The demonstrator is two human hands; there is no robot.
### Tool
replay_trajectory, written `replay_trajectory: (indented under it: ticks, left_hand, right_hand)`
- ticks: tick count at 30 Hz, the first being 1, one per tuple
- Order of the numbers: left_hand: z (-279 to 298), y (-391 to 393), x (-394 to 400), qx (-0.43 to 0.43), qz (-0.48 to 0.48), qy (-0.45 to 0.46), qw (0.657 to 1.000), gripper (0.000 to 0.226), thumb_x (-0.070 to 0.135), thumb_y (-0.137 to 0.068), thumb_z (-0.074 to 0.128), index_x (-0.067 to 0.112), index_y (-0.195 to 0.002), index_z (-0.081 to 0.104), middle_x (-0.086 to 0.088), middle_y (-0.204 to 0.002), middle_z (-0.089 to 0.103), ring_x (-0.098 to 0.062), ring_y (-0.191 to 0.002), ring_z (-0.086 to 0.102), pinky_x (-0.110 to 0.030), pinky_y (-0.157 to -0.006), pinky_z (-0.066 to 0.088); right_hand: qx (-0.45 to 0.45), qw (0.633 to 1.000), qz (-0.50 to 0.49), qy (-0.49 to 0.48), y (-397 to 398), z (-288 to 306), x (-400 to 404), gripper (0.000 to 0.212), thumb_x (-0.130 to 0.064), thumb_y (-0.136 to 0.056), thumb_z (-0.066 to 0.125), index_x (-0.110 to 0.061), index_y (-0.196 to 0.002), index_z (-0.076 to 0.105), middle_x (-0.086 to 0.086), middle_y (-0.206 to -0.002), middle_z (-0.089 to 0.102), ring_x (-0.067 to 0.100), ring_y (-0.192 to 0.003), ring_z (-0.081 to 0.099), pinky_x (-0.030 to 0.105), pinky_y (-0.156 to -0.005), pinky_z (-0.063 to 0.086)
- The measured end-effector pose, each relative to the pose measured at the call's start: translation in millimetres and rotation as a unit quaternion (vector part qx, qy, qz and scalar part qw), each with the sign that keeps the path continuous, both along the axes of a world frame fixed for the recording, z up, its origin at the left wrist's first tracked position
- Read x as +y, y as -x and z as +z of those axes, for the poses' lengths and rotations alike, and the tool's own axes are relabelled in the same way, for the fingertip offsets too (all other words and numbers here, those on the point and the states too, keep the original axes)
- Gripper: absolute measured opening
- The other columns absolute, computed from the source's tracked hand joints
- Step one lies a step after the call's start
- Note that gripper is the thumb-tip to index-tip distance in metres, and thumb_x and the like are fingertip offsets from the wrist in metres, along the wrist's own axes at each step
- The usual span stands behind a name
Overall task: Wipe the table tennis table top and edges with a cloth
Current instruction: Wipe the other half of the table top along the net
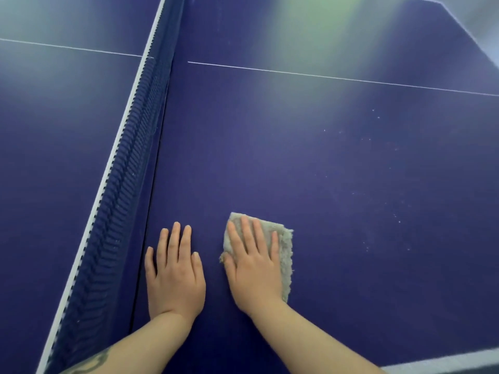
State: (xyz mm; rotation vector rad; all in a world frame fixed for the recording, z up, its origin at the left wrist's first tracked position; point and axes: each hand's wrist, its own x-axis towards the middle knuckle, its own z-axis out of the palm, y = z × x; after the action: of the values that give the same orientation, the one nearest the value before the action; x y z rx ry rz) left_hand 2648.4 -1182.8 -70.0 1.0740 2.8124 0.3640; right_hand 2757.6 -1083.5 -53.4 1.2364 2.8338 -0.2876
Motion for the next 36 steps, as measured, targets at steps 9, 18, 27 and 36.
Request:
replay_trajectory:
  ticks: [9,18,27,36]
  left_hand:
    - [11.1,-26.6,28.2,0.042,-0.188,-0.016,0.981,0.055,0.028,-0.091,0.033,0.017,-0.143,0.047,-0.006,-0.153,0.039,-0.027,-0.143,0.030,-0.048,-0.115,0.015]
    - [17.2,-126.8,120.8,-0.092,-0.129,-0.040,0.987,0.050,0.023,-0.100,0.042,0.023,-0.150,0.036,0.002,-0.159,0.026,-0.020,-0.149,0.015,-0.048,-0.120,0.012]
    - [19.5,-135.7,128.8,-0.056,-0.126,0.055,0.989,0.060,0.042,-0.101,0.017,0.028,-0.156,0.001,0.002,-0.164,-0.001,-0.022,-0.150,-0.006,-0.052,-0.119,-0.001]
    - [19.4,-135.0,130.0,-0.037,-0.128,0.057,0.989,0.061,0.046,-0.100,0.027,0.028,-0.156,0.012,0.002,-0.164,0.007,-0.021,-0.150,-0.002,-0.053,-0.119,0.001]
  right_hand:
    - [-0.066,0.946,-0.317,0.021,-103.2,10.1,85.4,0.059,-0.049,-0.103,0.010,-0.036,-0.155,-0.014,-0.008,-0.166,-0.011,0.014,-0.152,-0.012,0.059,-0.119,-0.009]
    - [-0.014,0.991,-0.135,0.000,-127.5,4.6,38.6,0.057,-0.049,-0.099,0.028,-0.035,-0.154,0.027,-0.006,-0.162,0.028,0.016,-0.150,0.020,0.054,-0.114,0.012]
    - [-0.038,0.837,-0.547,-0.005,-238.8,6.2,31.1,0.065,-0.052,-0.097,0.001,-0.030,-0.158,-0.002,0.000,-0.167,0.003,0.021,-0.153,0.001,0.059,-0.120,0.005]
    - [-0.002,0.969,-0.242,0.041,-233.1,9.6,59.6,0.060,-0.053,-0.100,0.021,-0.039,-0.158,0.009,-0.011,-0.166,0.000,0.011,-0.152,-0.008,0.054,-0.120,-0.006]
